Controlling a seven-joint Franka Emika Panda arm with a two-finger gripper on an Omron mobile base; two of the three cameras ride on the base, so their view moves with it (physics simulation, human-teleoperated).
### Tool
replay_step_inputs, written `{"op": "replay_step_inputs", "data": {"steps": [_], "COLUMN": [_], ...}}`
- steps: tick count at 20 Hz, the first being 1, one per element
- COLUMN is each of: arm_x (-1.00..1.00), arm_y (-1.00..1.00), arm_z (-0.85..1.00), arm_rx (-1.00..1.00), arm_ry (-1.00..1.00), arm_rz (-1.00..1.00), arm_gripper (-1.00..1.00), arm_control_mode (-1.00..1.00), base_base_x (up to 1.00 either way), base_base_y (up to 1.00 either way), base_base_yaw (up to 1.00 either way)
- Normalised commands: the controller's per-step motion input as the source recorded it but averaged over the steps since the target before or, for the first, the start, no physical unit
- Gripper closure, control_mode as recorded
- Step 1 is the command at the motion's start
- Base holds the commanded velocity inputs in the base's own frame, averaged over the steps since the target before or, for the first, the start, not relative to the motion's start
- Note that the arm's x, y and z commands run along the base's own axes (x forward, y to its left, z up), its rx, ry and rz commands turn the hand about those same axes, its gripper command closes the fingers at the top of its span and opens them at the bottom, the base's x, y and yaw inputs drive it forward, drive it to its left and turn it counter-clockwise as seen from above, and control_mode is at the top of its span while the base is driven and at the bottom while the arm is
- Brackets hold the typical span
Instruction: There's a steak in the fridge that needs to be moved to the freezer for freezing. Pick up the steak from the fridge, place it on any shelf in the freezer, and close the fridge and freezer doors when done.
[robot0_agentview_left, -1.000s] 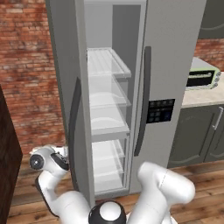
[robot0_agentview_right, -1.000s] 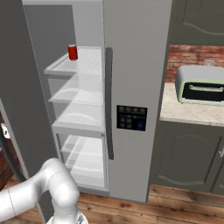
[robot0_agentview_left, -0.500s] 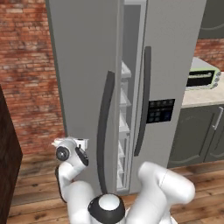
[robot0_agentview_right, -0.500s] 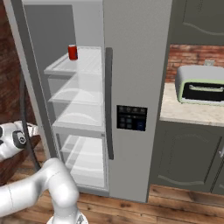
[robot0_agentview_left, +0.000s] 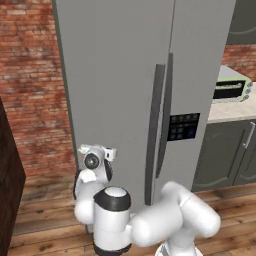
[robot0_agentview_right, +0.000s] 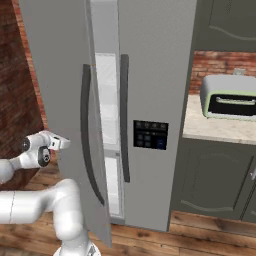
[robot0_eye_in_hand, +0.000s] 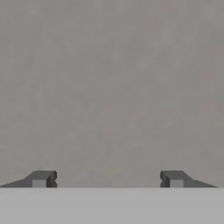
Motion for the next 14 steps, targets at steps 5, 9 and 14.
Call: {"op": "replay_step_inputs", "data": {"steps": [5,9,14], "arm_x": [0.76,0.74,0.79], "arm_y": [-1.00,-1.00,-1.00], "arm_z": [0.00,0.00,0.00], "arm_rx": [0.08,0.10,0.11], "arm_ry": [-0.03,-0.04,-0.04], "arm_rz": [0.01,0.04,0.09], "arm_gripper": [-1.00,-1.00,-1.00], "arm_control_mode": [-1.00,-1.00,-1.00], "base_base_x": [0.00,0.00,0.00], "base_base_y": [0.00,0.00,0.00], "base_base_yaw": [0.00,0.00,0.00]}}
